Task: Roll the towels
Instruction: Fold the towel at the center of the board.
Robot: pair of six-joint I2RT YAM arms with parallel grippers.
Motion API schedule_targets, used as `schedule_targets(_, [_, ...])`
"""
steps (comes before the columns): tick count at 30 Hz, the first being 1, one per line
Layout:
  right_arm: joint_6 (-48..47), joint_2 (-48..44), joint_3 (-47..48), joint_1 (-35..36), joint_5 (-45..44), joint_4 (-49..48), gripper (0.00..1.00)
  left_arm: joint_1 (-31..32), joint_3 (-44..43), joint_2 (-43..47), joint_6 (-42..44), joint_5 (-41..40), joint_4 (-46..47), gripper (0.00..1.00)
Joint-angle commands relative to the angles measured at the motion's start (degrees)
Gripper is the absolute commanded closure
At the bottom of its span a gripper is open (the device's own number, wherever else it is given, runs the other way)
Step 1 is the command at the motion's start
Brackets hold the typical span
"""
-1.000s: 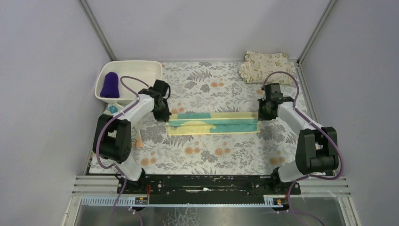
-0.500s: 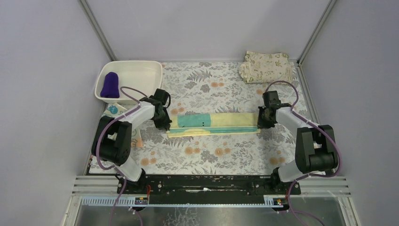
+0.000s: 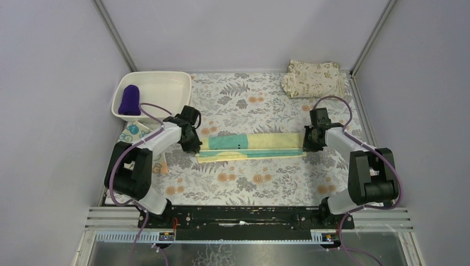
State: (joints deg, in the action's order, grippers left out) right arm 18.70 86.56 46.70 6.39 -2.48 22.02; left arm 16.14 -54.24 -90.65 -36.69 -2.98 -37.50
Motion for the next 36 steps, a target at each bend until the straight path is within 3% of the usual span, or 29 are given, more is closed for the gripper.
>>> schedule_targets(1, [-0.4, -4.2, 0.4, -1.0, -9.2, 1.8, 0.99, -0.7, 0.5, 2.7, 0.1, -8.6, -2.5, 1.0])
schedule_targets(12, [0.9, -3.3, -1.2, -1.0, -10.6, 1.3, 0.99, 0.4, 4.8, 4.2, -2.0, -6.9, -1.5, 1.0])
schedule_targets(16, [1.4, -1.3, -1.5, -1.0, -9.9, 0.7, 0.94, 1.3, 6.4, 3.0, -3.7, -6.0, -0.1, 0.97])
schedule_targets(22, [1.5, -3.4, -1.6, -1.0, -7.9, 1.3, 0.75, 2.1, 7.3, 5.5, -5.5, -6.3, -0.4, 0.75])
schedule_targets(29, [1.1, -11.3, -2.3, -1.0, -5.2, 4.8, 0.56, 2.4, 10.0, 14.9, -7.4, -3.7, -2.7, 0.51])
schedule_targets(32, [1.6, -14.6, -2.9, -1.0, -2.6, 5.8, 0.48, 2.4, 10.3, 19.3, -8.6, -2.4, -3.9, 0.45])
schedule_targets(36, [1.6, -17.5, -2.6, -1.0, -0.5, 6.6, 0.46, 2.4, 8.6, 23.6, -9.2, -1.8, -5.8, 0.42])
